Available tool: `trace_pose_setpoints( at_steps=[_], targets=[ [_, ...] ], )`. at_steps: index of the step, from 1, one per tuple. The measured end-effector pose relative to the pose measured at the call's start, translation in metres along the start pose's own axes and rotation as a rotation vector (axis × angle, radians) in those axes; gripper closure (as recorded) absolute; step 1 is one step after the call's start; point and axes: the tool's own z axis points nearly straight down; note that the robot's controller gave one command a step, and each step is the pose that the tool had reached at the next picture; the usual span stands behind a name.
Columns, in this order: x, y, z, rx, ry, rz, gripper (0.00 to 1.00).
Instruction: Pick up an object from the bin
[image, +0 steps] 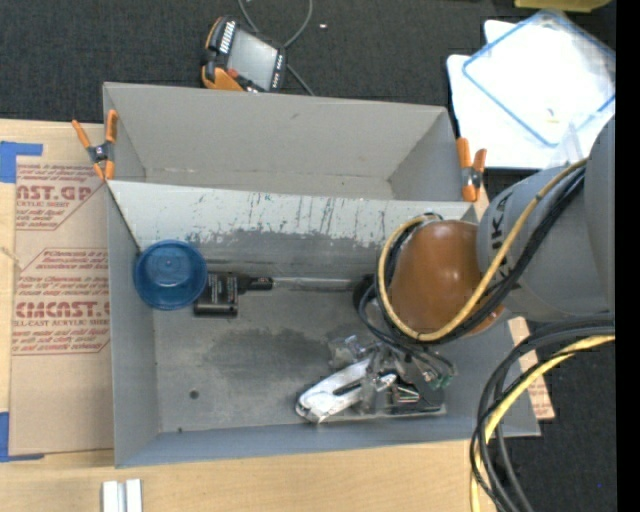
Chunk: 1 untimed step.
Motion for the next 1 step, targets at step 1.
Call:
trace_pose_setpoints(
  at_steps=[1],
  targets=[
    [-0.0001,-0.0001,-0.0002,0.000,0.000,-0.006,1.00]
  ],
)
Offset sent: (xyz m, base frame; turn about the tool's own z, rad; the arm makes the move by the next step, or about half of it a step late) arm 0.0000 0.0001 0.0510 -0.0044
